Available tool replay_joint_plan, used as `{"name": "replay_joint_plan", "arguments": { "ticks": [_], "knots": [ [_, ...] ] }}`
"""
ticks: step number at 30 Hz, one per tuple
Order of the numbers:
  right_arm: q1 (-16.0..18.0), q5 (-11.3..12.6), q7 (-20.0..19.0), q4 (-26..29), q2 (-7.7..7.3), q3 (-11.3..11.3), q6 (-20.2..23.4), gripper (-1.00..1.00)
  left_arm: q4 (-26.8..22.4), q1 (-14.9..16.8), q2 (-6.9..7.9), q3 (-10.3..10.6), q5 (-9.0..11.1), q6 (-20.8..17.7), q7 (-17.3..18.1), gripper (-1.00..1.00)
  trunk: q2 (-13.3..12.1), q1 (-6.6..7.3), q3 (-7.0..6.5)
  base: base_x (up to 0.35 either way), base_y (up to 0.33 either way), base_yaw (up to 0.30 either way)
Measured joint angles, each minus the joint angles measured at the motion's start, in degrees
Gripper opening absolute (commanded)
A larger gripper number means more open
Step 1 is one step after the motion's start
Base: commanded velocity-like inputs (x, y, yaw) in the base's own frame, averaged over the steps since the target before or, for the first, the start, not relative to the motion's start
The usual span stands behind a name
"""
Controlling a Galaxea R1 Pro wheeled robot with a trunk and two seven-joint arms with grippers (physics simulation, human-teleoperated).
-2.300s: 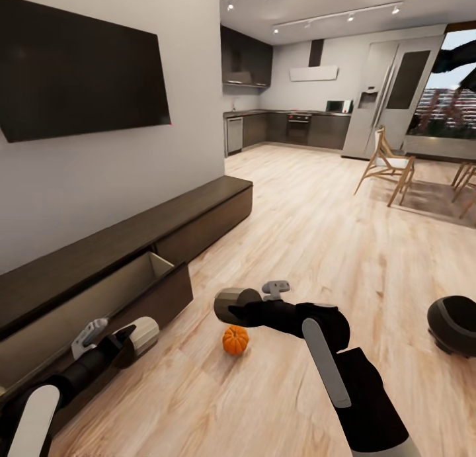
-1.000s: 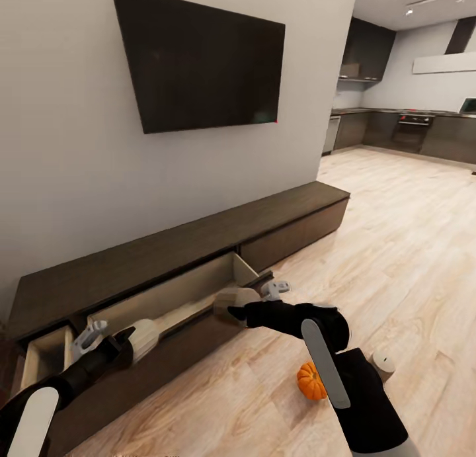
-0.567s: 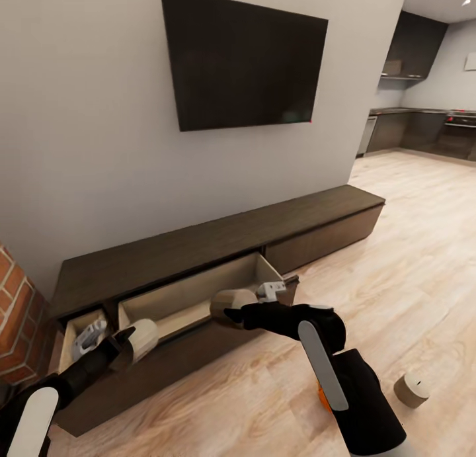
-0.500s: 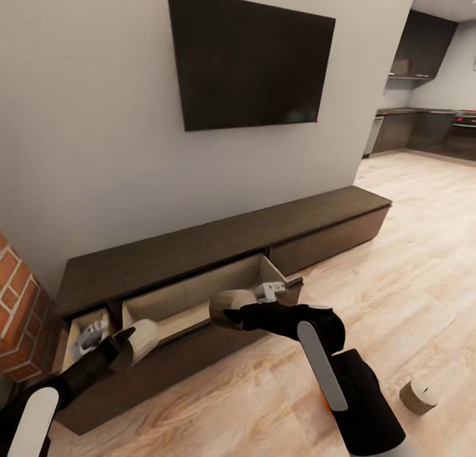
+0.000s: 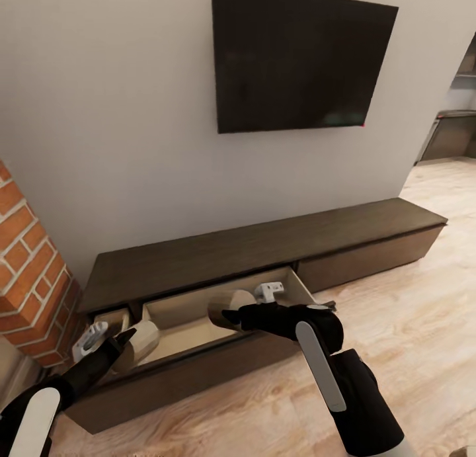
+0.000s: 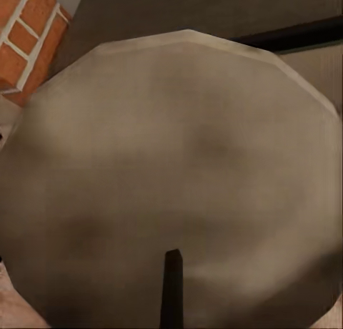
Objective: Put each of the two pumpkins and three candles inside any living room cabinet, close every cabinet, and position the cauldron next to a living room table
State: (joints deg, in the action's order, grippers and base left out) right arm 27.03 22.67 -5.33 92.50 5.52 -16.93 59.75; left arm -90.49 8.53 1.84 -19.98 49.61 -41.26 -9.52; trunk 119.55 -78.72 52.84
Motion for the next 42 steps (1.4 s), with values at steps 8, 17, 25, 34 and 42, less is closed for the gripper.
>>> {"name": "replay_joint_plan", "arguments": {
  "ticks": [8, 17, 25, 34, 42],
  "knots": [
    [0.0, 0.0, 0.0, 0.0, 0.00, 0.0, 0.0, -1.00, 0.8, 0.1, -0.25, 0.6, -0.4, -0.1, -0.5, -1.00, 0.0, -0.01, 0.00, 0.010, -0.004, 0.300],
    [0.0, 0.3, 0.1, 0.0, -0.30, 0.6, 0.0, -1.00, 1.4, 0.6, 0.02, 4.9, -0.3, -0.2, -0.6, -1.00, 0.0, 0.00, 0.09, 0.028, -0.009, 0.300],
    [0.0, -0.1, 0.4, 0.0, -0.32, 0.6, -0.1, -1.00, 1.4, 0.7, -0.01, 5.3, -0.4, -0.1, -0.5, -1.00, 0.0, 0.00, 0.11, 0.127, -0.056, 0.300],
    [-0.2, 0.3, 0.3, 0.0, -0.49, 1.3, -0.3, -1.00, 1.4, 0.7, -0.23, 5.4, -0.3, 0.0, -0.3, -1.00, 0.0, 0.02, 0.11, 0.069, -0.057, 0.140],
    [-0.6, 0.6, -0.2, 0.0, -5.30, 1.3, -0.5, -1.00, 1.4, 0.7, -0.41, 5.4, -0.4, 0.0, -0.3, -1.00, 0.0, 0.00, 0.11, 0.060, -0.044, 0.001]
  ]
}}
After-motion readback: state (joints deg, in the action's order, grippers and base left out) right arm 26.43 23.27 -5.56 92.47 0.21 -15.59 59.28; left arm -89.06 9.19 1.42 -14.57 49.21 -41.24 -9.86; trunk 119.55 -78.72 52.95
